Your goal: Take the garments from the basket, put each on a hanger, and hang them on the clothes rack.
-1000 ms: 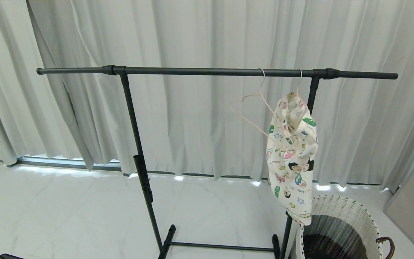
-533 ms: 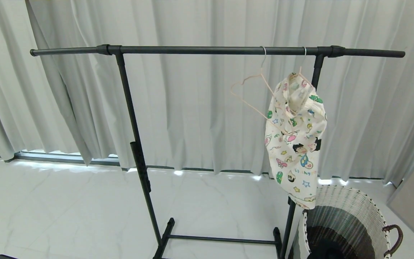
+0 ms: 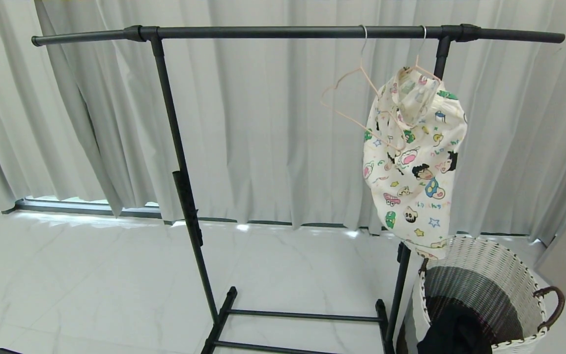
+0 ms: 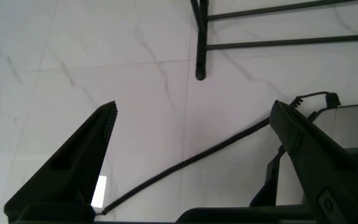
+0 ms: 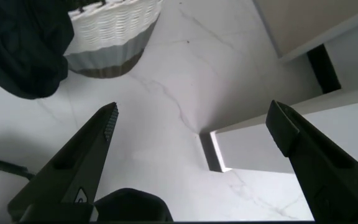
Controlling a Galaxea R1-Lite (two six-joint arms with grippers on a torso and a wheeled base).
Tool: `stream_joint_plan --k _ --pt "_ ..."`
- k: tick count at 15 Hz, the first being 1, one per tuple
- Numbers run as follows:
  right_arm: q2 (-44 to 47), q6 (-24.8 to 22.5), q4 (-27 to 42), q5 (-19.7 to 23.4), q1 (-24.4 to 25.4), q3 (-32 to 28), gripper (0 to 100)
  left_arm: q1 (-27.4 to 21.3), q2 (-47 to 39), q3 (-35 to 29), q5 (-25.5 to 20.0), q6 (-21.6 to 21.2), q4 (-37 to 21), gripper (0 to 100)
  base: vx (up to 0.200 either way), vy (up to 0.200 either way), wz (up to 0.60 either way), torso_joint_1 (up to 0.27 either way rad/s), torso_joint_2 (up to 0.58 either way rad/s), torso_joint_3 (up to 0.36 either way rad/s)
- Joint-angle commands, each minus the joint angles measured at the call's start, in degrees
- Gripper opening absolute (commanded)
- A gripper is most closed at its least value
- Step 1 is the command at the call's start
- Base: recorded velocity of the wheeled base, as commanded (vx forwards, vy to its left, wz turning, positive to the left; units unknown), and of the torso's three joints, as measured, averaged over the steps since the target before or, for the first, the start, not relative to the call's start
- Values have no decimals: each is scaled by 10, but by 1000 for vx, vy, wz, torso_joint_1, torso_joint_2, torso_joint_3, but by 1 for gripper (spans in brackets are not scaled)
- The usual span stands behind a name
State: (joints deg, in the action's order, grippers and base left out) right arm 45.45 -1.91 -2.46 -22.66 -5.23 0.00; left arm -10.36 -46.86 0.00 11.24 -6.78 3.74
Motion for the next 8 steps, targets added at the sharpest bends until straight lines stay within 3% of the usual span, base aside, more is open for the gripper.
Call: stream_joint_plan --k 1,3,5,8 --pt "-3 -7 -1 1 5 0 100 -1 -1 0 0 0 1 100 200 0 0 -80 256 193" --pt "-5 -17 -2 2 24 0 100 -6 -2 0 0 0 1 100 200 0 0 -34 112 93" --pt "-19 -18 -1 3 76 0 100 -14 0 0 0 0 1 100 200 0 0 2 46 24" --pt "-28 -20 -3 21 155 0 100 -31 20 0 -1 0 1 100 0 0 0 0 0 0"
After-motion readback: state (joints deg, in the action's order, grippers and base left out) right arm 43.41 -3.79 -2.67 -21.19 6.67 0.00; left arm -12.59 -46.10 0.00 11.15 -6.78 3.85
